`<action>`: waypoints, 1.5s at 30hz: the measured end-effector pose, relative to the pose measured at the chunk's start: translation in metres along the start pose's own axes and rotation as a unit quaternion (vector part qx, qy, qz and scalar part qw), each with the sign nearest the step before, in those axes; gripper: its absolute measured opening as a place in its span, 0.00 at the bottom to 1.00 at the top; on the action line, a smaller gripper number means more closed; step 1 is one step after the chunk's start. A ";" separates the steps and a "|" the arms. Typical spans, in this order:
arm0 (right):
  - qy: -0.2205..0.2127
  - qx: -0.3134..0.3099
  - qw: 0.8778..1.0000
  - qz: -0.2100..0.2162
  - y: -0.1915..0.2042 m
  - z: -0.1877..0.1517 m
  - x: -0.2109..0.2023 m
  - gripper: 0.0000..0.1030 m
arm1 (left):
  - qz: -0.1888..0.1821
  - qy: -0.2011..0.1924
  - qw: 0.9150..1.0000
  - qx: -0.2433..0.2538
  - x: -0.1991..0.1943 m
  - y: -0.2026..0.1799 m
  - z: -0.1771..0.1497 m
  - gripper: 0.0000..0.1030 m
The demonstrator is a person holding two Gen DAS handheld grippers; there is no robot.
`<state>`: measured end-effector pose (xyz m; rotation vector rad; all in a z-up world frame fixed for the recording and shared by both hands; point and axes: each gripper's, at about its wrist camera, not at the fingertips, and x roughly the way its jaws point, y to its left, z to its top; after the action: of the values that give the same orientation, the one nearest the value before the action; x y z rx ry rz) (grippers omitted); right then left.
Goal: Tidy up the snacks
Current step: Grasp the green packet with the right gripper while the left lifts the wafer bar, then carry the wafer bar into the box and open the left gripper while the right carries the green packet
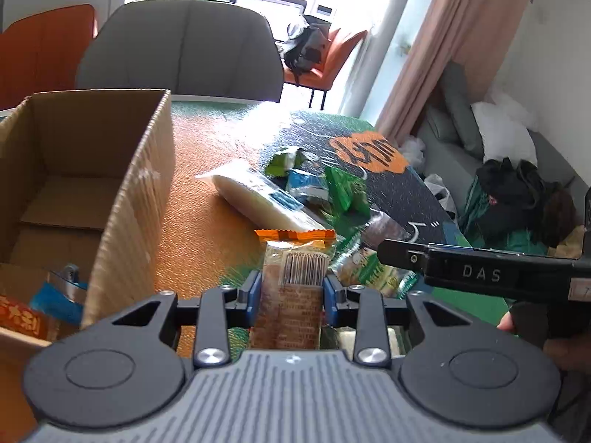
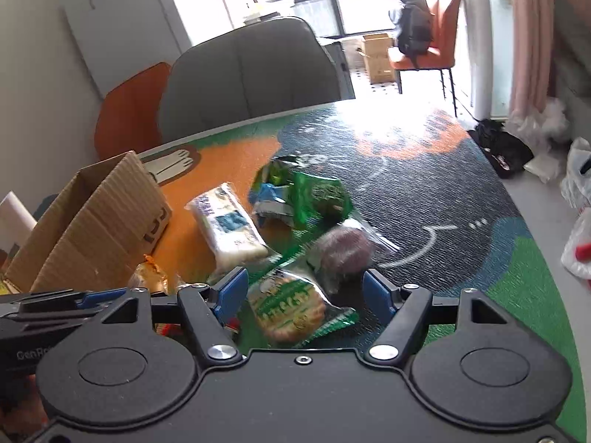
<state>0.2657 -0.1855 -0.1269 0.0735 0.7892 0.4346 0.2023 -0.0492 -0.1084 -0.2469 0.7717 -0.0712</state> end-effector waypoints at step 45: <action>-0.051 -0.051 0.997 0.031 0.060 0.015 -0.052 0.43 | -0.011 -0.093 0.996 -0.010 -0.089 0.016 0.017 0.32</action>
<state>0.2232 -0.1502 -0.0678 0.0235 0.6653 0.5249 0.1502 -0.0167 -0.0404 -0.2764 0.5853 -0.0601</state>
